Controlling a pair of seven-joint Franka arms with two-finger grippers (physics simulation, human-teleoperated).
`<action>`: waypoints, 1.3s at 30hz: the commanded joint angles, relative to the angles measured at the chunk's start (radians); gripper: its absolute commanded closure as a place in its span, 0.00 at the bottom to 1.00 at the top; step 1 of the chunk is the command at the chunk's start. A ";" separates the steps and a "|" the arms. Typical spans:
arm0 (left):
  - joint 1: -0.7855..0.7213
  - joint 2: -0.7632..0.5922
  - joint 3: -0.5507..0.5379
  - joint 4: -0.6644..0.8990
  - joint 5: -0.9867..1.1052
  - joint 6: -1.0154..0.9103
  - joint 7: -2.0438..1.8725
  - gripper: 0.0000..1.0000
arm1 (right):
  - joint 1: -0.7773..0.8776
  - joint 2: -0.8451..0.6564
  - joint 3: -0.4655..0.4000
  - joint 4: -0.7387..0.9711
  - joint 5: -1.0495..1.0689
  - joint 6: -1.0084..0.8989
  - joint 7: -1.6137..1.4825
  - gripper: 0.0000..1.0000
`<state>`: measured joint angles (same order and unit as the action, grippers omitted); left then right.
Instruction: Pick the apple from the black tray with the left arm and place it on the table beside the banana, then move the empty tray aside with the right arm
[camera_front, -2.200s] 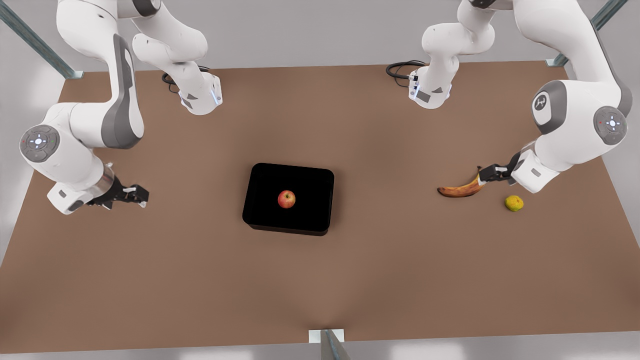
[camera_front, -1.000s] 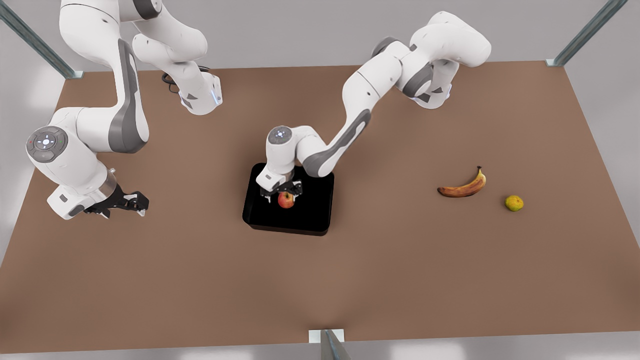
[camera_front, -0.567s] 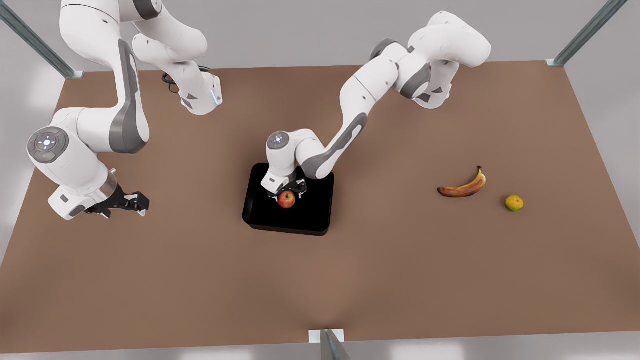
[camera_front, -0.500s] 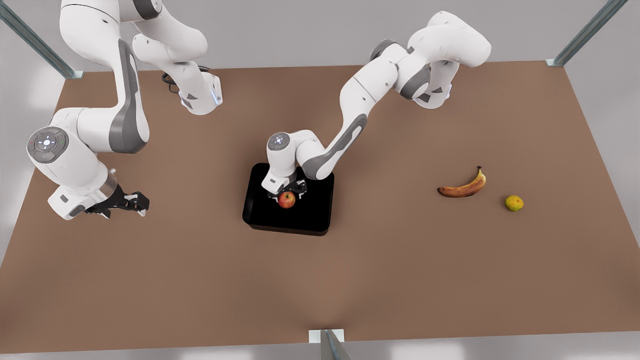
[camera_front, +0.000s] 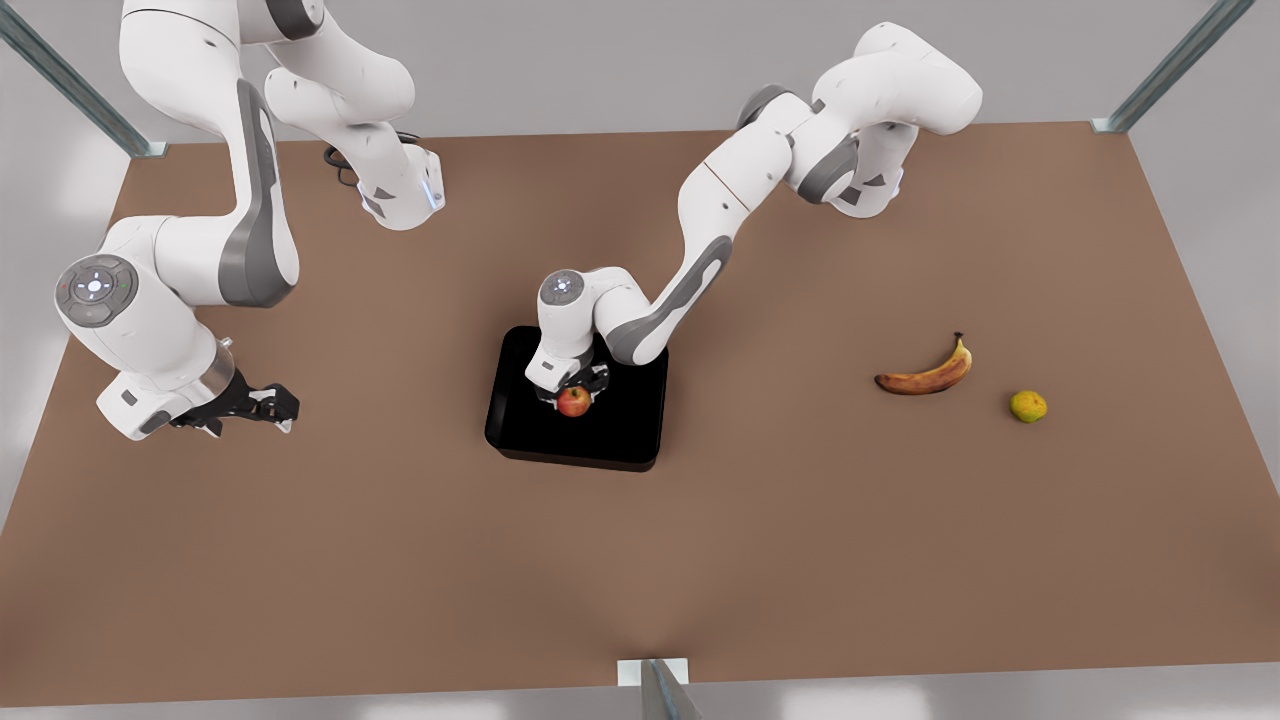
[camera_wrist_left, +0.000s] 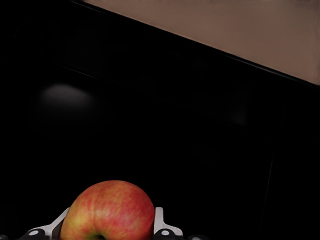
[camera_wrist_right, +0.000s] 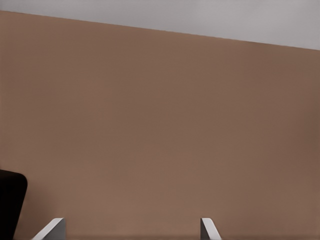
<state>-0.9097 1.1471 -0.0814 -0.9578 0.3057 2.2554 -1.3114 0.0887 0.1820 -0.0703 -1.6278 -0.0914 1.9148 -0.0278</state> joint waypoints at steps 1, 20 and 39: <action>0.000 -0.004 0.000 0.001 0.007 0.012 -0.055 0.23 | -0.001 -0.001 0.000 0.000 0.001 0.000 -0.001 0.00; 0.695 -0.445 -0.015 -0.496 -0.267 -0.197 1.198 0.30 | 0.017 -0.013 0.322 0.072 0.070 -0.209 0.583 0.00; 0.980 -0.880 -0.006 -0.493 -0.309 -0.551 1.385 0.00 | 0.118 -0.013 0.342 -0.408 0.096 0.401 0.841 0.00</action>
<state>0.0720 0.2672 -0.0872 -1.4548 -0.0094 1.7337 -0.3080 0.2016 0.1657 0.2710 -2.0323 0.0035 2.1986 0.5600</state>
